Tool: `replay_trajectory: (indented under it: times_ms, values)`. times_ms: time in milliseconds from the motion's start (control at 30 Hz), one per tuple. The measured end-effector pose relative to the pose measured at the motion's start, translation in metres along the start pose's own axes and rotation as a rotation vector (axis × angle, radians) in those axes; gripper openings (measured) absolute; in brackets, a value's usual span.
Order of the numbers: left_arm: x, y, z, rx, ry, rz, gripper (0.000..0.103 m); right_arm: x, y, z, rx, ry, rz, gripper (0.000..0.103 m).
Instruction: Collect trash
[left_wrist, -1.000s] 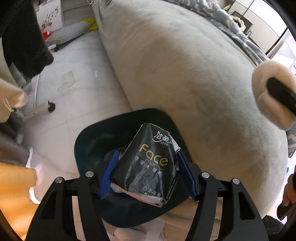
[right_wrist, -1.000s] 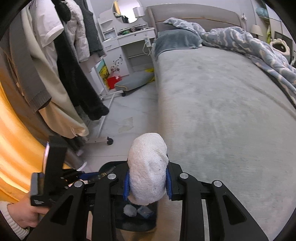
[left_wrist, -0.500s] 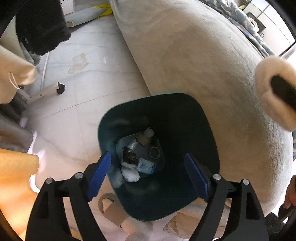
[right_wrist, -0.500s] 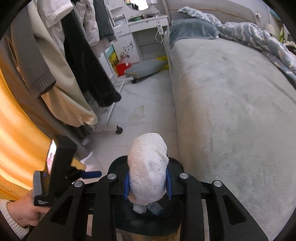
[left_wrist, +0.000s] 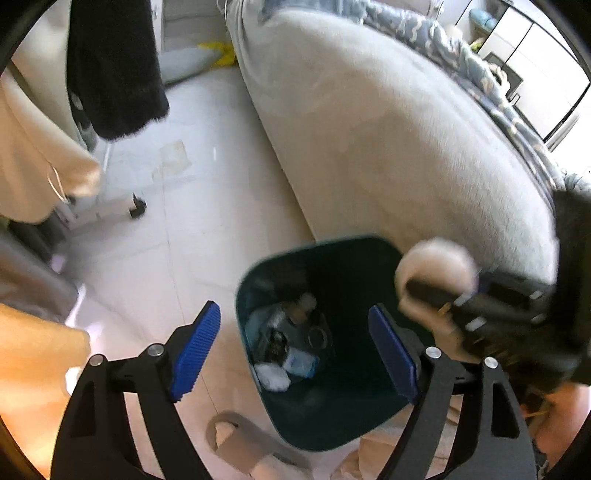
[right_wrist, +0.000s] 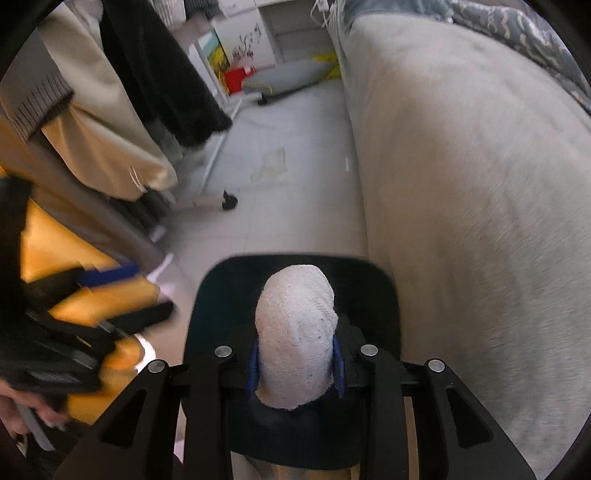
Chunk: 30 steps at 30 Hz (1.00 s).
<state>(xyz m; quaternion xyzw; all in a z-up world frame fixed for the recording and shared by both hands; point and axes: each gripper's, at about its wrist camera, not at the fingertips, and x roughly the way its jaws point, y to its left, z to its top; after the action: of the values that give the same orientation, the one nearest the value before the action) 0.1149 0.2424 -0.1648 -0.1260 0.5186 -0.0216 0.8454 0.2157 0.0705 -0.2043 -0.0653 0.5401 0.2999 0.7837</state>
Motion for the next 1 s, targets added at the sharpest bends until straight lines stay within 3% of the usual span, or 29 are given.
replay_trajectory:
  times_ms: [233,267,400,500,667,1000]
  values:
    - [-0.032,-0.001,0.012,0.021,-0.135,-0.006,0.068,0.025,0.007,-0.009,-0.033,0.098,-0.006,0.036]
    - [-0.037,-0.002,0.014,0.023,-0.157,-0.008,0.067,0.028,0.009,-0.01,-0.039,0.113,-0.001,0.043]
    - [-0.061,-0.01,0.024,0.035,-0.253,-0.019,0.067,0.036,0.014,-0.015,-0.081,0.156,-0.014,0.051]
    - [-0.082,-0.017,0.029,0.024,-0.319,-0.04,0.067,0.026,0.013,-0.017,-0.074,0.15,-0.01,0.052]
    - [-0.114,-0.028,0.034,0.029,-0.41,-0.038,0.071,-0.013,0.008,-0.011,-0.063,0.055,-0.011,0.054]
    - [-0.153,-0.063,-0.002,0.06,-0.529,0.076,0.088,-0.152,-0.021,-0.013,-0.024,-0.316,-0.094,0.062]
